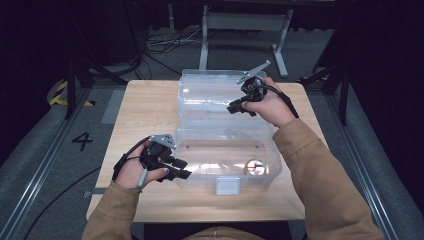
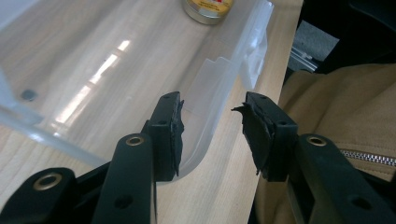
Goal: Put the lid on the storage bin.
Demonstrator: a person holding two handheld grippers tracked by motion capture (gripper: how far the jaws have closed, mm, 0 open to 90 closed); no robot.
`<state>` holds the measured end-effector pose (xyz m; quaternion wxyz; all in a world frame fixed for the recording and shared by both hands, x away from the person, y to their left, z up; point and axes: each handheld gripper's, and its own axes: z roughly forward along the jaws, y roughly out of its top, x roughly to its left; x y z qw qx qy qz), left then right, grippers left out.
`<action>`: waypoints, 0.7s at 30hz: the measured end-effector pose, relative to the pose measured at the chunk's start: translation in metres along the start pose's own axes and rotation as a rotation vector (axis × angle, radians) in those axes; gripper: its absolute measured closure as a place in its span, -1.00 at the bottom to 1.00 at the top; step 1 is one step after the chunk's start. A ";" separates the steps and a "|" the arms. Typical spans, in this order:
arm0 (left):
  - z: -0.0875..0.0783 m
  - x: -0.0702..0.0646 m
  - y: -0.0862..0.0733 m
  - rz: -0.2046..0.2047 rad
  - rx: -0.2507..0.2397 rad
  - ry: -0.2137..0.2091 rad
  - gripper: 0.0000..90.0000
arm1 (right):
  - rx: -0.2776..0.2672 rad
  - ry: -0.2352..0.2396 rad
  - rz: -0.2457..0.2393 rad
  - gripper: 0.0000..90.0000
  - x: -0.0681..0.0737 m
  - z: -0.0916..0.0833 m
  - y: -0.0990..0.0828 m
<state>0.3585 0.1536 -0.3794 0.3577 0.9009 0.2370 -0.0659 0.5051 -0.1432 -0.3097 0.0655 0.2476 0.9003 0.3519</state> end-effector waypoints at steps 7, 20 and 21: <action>0.017 -0.003 0.004 0.022 0.043 -0.016 0.27 | -0.004 0.002 0.001 0.67 0.000 0.000 0.000; 0.040 -0.002 0.007 0.060 0.136 -0.004 0.45 | -0.008 0.006 0.006 0.67 0.000 0.000 -0.001; 0.042 -0.003 0.007 0.067 0.143 0.002 0.46 | -0.009 0.007 0.005 0.67 0.000 0.000 -0.001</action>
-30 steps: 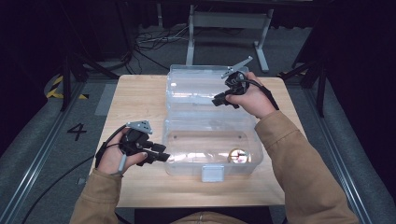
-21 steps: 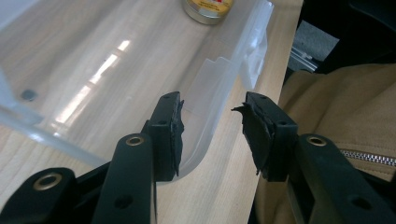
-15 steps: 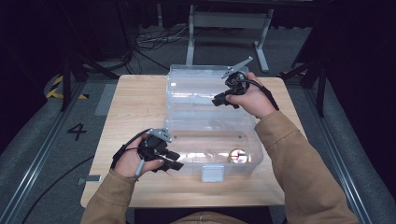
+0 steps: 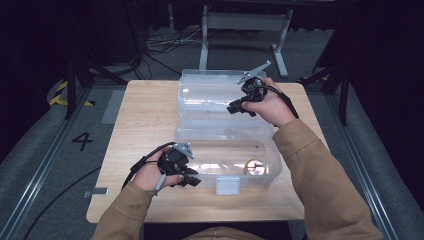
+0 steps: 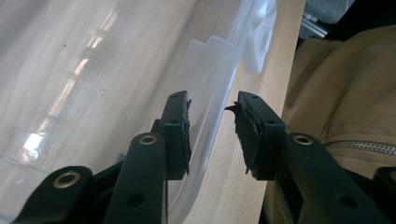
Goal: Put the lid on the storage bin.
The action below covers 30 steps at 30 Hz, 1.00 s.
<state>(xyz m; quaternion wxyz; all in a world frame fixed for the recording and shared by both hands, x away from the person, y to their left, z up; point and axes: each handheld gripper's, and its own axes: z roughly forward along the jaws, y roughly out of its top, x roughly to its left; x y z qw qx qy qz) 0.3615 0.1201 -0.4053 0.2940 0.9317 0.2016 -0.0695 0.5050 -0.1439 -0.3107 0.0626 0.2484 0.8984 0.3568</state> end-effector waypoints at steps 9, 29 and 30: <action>0.004 0.001 0.000 0.039 0.019 0.036 0.71 | -0.001 -0.001 0.000 0.67 0.000 0.000 0.000; 0.006 0.004 -0.003 0.034 -0.001 0.018 0.71 | -0.003 0.003 0.009 0.74 0.002 -0.001 -0.002; 0.006 0.004 -0.003 0.031 0.000 0.018 0.71 | -0.003 0.002 0.005 0.74 0.003 -0.002 -0.002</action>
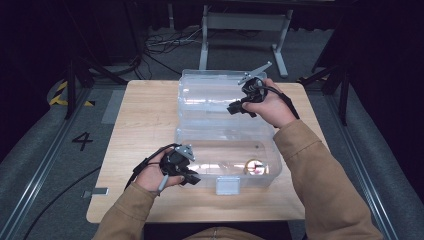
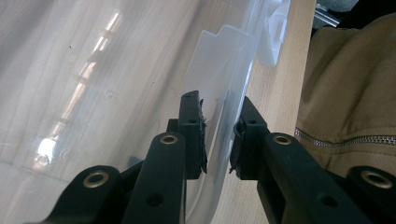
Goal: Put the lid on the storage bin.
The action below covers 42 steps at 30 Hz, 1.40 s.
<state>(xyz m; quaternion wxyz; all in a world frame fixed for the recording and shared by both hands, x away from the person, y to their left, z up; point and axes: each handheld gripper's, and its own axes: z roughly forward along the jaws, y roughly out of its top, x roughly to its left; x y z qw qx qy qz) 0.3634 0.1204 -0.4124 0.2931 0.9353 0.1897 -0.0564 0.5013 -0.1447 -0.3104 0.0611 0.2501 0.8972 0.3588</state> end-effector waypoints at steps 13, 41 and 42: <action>0.000 0.000 -0.001 -0.013 -0.003 -0.001 0.70 | -0.003 0.000 -0.022 0.75 0.007 -0.006 -0.002; 0.000 0.001 -0.002 -0.020 -0.007 -0.004 0.69 | -0.001 0.018 -0.067 0.77 0.026 -0.018 -0.008; 0.000 0.001 -0.002 -0.020 -0.008 -0.005 0.69 | 0.000 0.019 -0.066 0.78 0.027 -0.019 -0.008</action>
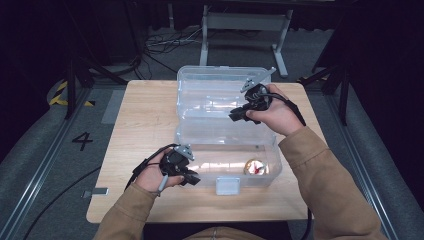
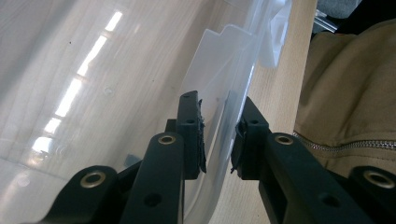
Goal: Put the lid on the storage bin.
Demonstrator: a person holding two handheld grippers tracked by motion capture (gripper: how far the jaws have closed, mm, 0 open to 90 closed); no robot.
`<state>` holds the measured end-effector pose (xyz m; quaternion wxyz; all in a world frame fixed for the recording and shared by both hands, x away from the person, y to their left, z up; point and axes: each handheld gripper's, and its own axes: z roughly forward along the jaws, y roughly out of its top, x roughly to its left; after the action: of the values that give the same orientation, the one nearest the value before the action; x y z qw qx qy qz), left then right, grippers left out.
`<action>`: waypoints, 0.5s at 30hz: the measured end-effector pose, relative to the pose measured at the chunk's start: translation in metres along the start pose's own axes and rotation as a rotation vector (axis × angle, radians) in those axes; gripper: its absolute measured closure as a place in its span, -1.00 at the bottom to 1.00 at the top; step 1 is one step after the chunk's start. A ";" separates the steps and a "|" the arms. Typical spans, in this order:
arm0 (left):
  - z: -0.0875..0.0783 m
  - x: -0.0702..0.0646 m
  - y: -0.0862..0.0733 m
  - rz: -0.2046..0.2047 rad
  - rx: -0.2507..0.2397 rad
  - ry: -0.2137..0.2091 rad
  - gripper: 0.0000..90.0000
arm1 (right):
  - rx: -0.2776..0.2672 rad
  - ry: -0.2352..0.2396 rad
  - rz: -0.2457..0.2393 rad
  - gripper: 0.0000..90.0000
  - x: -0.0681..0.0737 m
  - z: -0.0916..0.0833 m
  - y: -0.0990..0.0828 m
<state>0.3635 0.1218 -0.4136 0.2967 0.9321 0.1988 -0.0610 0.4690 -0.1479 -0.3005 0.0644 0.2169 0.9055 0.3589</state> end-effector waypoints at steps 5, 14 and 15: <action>0.000 0.000 0.000 -0.005 -0.001 0.001 0.69 | 0.002 0.004 -0.016 0.78 0.004 -0.002 -0.001; 0.000 0.000 0.000 -0.006 -0.002 0.000 0.69 | 0.005 0.006 -0.035 0.78 0.012 -0.005 -0.004; 0.000 0.000 0.000 -0.004 -0.001 0.000 0.69 | 0.004 0.006 -0.040 0.78 0.013 -0.006 -0.005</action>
<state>0.3634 0.1222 -0.4138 0.2971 0.9315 0.2007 -0.0612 0.4541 -0.1492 -0.2989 0.0687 0.1978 0.9105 0.3565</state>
